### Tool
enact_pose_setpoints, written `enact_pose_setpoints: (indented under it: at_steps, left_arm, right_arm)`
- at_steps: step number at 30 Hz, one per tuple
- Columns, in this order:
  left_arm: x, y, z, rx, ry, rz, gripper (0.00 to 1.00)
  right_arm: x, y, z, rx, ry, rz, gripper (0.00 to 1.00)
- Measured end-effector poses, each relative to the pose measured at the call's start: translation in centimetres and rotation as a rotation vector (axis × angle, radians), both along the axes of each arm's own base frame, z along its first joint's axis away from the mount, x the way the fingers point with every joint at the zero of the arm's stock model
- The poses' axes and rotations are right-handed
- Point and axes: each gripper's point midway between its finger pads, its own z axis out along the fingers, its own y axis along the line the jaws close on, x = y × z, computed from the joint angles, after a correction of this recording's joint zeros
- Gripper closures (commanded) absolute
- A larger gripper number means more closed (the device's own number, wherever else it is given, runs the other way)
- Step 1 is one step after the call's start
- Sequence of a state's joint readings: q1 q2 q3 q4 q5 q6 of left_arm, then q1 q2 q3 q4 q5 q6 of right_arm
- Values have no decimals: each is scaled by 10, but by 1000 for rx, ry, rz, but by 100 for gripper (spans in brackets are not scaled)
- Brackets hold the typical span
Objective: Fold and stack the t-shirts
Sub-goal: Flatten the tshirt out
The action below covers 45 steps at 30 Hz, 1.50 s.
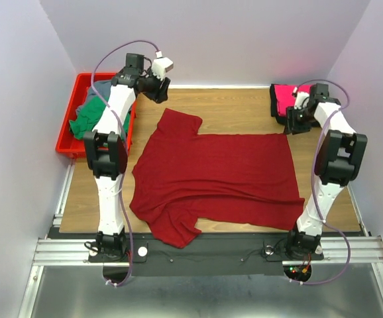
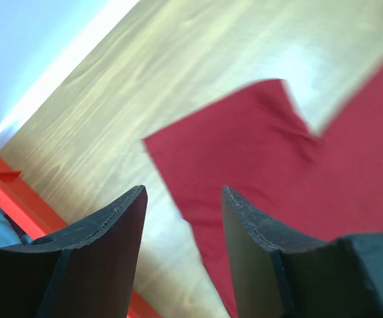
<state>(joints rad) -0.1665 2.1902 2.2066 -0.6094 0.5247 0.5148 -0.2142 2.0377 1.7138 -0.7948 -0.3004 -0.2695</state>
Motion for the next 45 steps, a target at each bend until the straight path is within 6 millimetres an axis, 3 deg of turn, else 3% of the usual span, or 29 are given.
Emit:
enact_pose_setpoints:
  at_steps: [4, 7, 18, 25, 30, 40, 45]
  left_arm:
    - [22, 16, -50, 12, 76, 89, 39]
    - [26, 21, -75, 25, 118, 127, 38]
    - [39, 22, -83, 6, 106, 199, 33]
    - [44, 22, -138, 13, 194, 230, 30]
    - [42, 22, -165, 18, 244, 241, 30]
    - [51, 9, -167, 21, 214, 231, 32]
    - [55, 5, -168, 21, 198, 230, 38]
  right_arm:
    - [4, 1, -32, 7, 52, -15, 50]
    - [7, 1, -40, 12, 55, -23, 49]
    - [26, -5, -46, -5, -6, -55, 47]
    - [30, -6, -53, -7, -12, -55, 50]
    - [28, -4, -58, 0, -10, -52, 52]
    - [32, -3, -58, 18, -30, -55, 54]
    - [33, -3, -59, 20, -36, -60, 65]
